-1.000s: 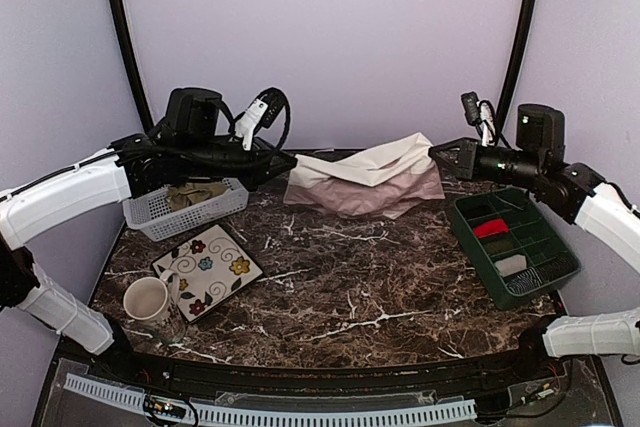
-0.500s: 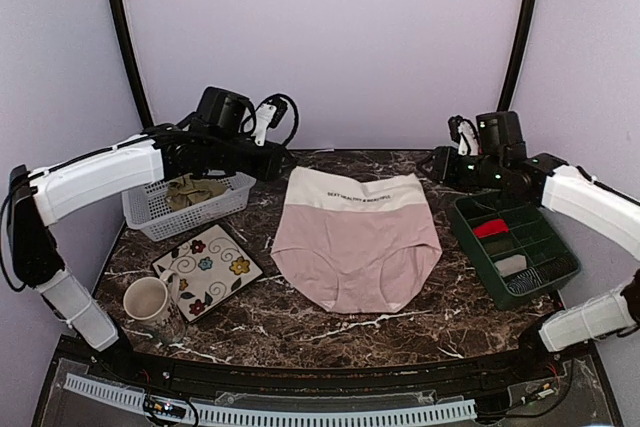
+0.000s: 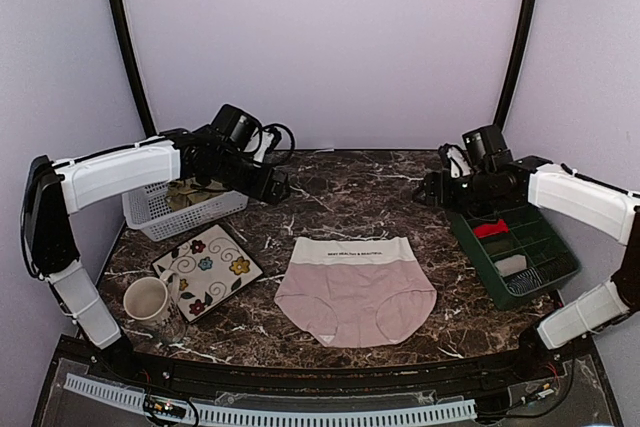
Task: Roll the underwear
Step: Flatten out the underwear at the center of the board.
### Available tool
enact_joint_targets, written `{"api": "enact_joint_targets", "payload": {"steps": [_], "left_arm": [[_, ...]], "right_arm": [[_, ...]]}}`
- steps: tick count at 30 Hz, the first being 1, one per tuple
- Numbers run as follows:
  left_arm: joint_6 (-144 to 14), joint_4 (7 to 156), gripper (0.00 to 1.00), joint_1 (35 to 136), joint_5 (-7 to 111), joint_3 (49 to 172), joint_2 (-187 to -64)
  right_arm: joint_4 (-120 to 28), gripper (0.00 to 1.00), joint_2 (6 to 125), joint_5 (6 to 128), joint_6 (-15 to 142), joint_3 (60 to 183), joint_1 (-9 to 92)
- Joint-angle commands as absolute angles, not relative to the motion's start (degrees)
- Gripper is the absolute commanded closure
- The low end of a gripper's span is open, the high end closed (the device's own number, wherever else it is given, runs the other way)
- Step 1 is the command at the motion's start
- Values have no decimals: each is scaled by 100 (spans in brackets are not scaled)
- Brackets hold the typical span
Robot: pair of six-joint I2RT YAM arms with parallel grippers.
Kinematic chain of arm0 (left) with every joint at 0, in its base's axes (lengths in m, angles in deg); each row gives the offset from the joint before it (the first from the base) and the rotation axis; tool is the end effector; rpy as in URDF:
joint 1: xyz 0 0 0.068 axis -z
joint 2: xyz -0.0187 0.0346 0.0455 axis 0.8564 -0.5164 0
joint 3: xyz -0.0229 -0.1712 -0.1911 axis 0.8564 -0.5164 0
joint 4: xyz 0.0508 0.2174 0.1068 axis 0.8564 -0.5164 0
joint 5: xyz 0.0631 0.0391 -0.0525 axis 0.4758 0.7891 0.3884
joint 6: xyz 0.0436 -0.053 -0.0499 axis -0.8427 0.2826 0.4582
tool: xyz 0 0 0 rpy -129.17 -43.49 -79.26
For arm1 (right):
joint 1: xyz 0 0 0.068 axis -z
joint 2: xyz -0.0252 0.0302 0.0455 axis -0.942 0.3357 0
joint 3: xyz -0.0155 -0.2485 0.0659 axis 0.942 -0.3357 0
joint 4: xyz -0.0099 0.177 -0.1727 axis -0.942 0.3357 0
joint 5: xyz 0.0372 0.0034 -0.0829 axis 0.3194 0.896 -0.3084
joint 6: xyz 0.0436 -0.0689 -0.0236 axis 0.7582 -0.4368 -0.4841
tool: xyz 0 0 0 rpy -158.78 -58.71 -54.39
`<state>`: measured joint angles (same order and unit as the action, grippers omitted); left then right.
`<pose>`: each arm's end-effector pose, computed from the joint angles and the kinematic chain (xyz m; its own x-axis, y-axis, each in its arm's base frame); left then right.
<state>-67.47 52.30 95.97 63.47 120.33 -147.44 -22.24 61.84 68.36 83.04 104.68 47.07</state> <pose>0.3209 -0.2369 0.2588 -0.6173 0.2664 -0.7403 0.4752 0.8762 -0.0808 0.2807 0.1335 0.2395 -0.7792 0.1373 -0.6116 -0.1704 0.8926 0.4175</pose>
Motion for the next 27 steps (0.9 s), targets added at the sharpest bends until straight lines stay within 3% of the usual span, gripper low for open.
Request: {"api": "enact_joint_targets", "payload": {"steps": [1,8,15,27], "left_arm": [[-7001,5130,9,9624,5153,11720,-14643],[-7061,5208,27,9770,4243,11443,-15210],[-7161,5079,42,10218,4387,11655,-15982],[-7086,4853,54,10112,5362,12088,-16810]], "right_arm": [[-2235,26,6432,7831,8013,10156,4570],[-2369,53,7256,7853,7852,10143,4228],[-2633,59,8338,7946,7714,10525,4011],[-2084,68,8889,7007,7689,10744,4096]]}}
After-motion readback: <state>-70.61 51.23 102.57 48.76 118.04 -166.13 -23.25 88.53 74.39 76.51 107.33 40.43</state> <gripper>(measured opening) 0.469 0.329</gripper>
